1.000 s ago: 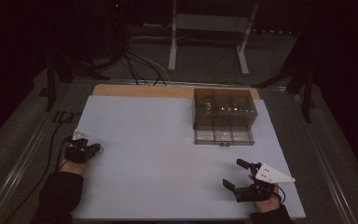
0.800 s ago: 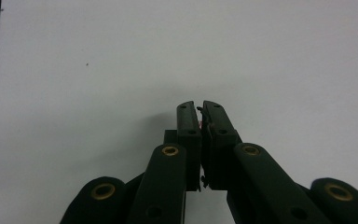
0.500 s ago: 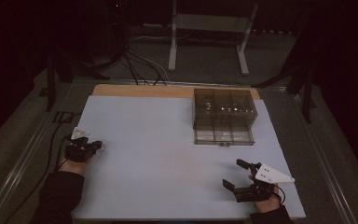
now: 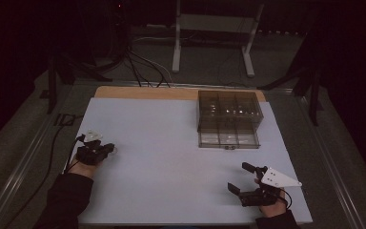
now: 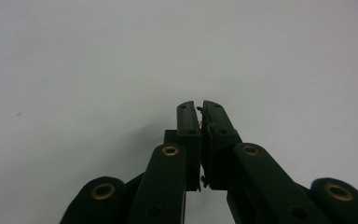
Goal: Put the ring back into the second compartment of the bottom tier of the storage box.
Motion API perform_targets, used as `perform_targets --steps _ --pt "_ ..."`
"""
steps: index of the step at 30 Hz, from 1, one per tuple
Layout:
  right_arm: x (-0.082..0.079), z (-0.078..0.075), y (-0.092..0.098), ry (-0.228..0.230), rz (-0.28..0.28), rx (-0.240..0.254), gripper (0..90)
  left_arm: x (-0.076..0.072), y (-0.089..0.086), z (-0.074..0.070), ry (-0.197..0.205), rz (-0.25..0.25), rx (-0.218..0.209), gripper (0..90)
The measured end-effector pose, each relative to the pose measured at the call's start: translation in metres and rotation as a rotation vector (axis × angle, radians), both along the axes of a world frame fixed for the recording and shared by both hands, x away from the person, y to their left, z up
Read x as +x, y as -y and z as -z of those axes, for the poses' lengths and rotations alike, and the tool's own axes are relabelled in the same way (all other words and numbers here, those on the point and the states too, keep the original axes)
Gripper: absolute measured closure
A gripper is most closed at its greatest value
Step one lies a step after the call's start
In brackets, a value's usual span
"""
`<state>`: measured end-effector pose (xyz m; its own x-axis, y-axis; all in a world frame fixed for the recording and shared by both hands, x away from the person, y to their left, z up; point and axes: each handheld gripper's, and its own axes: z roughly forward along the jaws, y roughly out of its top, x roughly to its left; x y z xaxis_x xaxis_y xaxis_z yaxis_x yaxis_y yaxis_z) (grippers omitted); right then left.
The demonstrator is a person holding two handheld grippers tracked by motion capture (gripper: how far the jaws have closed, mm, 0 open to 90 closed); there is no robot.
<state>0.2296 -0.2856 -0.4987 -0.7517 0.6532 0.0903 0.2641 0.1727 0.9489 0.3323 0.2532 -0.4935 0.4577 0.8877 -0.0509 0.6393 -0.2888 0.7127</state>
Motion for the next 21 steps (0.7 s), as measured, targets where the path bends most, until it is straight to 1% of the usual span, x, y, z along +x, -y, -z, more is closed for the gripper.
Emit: perform_targets --steps 1,2,4,6,7,8,11,14,15,19,20,21 --pt "0.000 0.000 0.000 0.000 0.000 0.000 5.3 0.000 0.000 0.000 0.000 0.000 0.000 88.3" --pt "0.000 0.000 0.000 -0.001 0.000 0.000 5.3 0.000 0.004 -0.001 -0.001 0.015 -0.008 88.3" --pt "0.000 0.000 0.001 -0.001 0.001 0.001 5.3 0.001 0.010 -0.002 0.003 0.034 0.002 88.3" --pt "0.000 0.000 0.000 0.001 0.001 -0.002 5.3 0.002 0.015 -0.002 0.001 0.053 0.001 88.3" --pt "0.000 0.000 0.000 0.000 0.000 -0.002 5.3 0.002 0.018 -0.002 0.000 0.062 0.009 88.3" --pt "0.000 0.000 0.000 0.000 0.001 -0.004 5.3 0.002 0.020 -0.003 0.001 0.068 0.006 88.3" --pt "-0.001 0.000 0.000 0.002 0.001 -0.001 5.3 0.003 0.027 -0.003 0.001 0.091 0.014 88.3" --pt "-0.001 0.000 0.000 0.000 -0.001 -0.004 5.3 0.004 0.031 -0.003 -0.004 0.104 0.014 88.3" --pt "-0.001 0.000 0.000 -0.002 -0.001 -0.004 5.3 0.005 0.035 -0.003 -0.005 0.116 0.015 88.3" --pt "-0.001 0.000 -0.001 -0.001 -0.003 -0.005 5.3 0.007 0.043 -0.003 -0.011 0.140 0.018 88.3" --pt "-0.001 0.000 -0.001 -0.001 -0.003 -0.005 5.3 0.007 0.043 -0.003 -0.011 0.140 0.018 88.3" --pt "-0.001 0.000 -0.001 -0.001 -0.003 -0.007 5.3 0.008 0.048 -0.002 -0.013 0.157 0.024 88.3"
